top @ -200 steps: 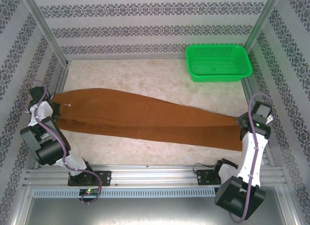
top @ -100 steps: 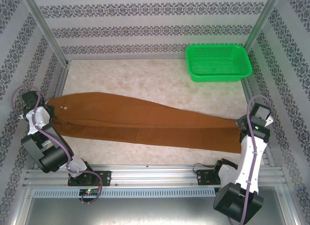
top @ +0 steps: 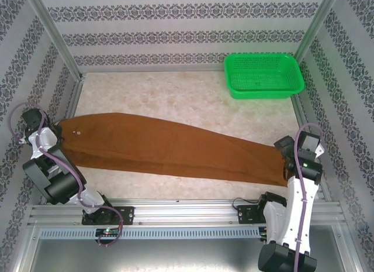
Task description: Roll up the long pants
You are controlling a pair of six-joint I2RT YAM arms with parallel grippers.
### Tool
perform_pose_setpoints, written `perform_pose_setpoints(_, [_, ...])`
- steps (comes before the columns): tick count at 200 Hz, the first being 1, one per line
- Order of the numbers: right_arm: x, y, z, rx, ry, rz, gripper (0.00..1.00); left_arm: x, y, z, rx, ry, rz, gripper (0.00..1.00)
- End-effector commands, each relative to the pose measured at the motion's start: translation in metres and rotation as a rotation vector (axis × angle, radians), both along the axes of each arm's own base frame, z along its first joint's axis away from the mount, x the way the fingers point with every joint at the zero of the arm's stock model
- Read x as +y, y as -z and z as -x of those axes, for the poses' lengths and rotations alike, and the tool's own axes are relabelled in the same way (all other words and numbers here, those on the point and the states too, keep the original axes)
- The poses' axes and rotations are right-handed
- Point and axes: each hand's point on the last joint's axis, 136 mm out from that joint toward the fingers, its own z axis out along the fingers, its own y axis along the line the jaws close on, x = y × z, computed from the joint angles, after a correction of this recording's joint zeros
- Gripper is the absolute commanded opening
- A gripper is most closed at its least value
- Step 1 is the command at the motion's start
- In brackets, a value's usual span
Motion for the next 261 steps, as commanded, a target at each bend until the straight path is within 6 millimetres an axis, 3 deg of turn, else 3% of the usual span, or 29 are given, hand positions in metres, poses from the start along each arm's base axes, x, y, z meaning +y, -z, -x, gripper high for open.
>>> perform_pose_setpoints(1, [-0.001, -0.023, -0.025, -0.100, -0.012, -0.010, 0.98, 0.010, -0.040, -0.024, -0.079, 0.020, -0.062, 0.56])
perform_pose_setpoints(17, [0.016, -0.011, -0.054, -0.056, -0.131, -0.048, 0.98, -0.005, -0.063, -0.042, -0.087, 0.100, -0.106, 0.56])
perform_pose_setpoints(41, [0.078, 0.017, -0.094, 0.094, -0.423, -0.022, 0.98, -0.055, -0.086, -0.066, -0.064, 0.268, -0.191, 0.57])
perform_pose_setpoints(57, [0.121, 0.039, -0.106, 0.209, -0.576, 0.003, 0.98, -0.098, -0.092, -0.079, -0.039, 0.409, -0.239, 0.57])
perform_pose_setpoints(71, [0.149, 0.057, -0.107, 0.295, -0.664, 0.010, 0.98, -0.123, -0.093, -0.070, 0.022, 0.469, -0.281, 0.56])
perform_pose_setpoints(89, [0.167, 0.071, -0.106, 0.326, -0.714, 0.018, 0.98, -0.119, -0.098, -0.034, 0.062, 0.386, -0.356, 0.54])
perform_pose_setpoints(109, [0.169, 0.077, -0.104, 0.313, -0.713, 0.005, 0.98, -0.103, -0.127, -0.003, 0.074, 0.301, -0.473, 0.58])
perform_pose_setpoints(126, [0.166, 0.083, -0.100, 0.335, -0.712, 0.009, 0.98, -0.098, -0.146, -0.005, 0.086, 0.324, -0.498, 0.61])
perform_pose_setpoints(138, [0.165, 0.086, -0.096, 0.354, -0.717, 0.009, 0.98, -0.103, -0.145, -0.017, 0.067, 0.365, -0.469, 0.61])
perform_pose_setpoints(157, [0.164, 0.090, -0.093, 0.366, -0.726, -0.006, 0.97, -0.118, -0.116, -0.045, 0.039, 0.463, -0.360, 0.59])
perform_pose_setpoints(167, [0.165, 0.095, -0.092, 0.379, -0.726, -0.036, 0.87, -0.132, -0.090, -0.062, 0.041, 0.539, -0.291, 0.51])
perform_pose_setpoints(176, [0.166, 0.102, -0.091, 0.388, -0.720, -0.069, 0.58, -0.146, -0.063, -0.072, 0.064, 0.604, -0.228, 0.26])
perform_pose_setpoints(182, [0.166, 0.106, -0.091, 0.393, -0.716, -0.084, 0.26, -0.154, -0.047, -0.076, 0.087, 0.637, -0.198, 0.02])
perform_pose_setpoints(189, [0.165, 0.110, -0.091, 0.406, -0.706, -0.097, 0.00, -0.161, -0.027, -0.076, 0.128, 0.658, -0.169, 0.00])
perform_pose_setpoints(215, [0.174, 0.120, -0.090, 0.443, -0.715, -0.150, 0.00, -0.175, 0.030, -0.064, 0.191, 0.689, -0.079, 0.00])
perform_pose_setpoints(261, [0.179, 0.137, -0.096, 0.502, -0.704, -0.215, 0.00, -0.188, 0.079, -0.062, 0.253, 0.744, 0.032, 0.00])
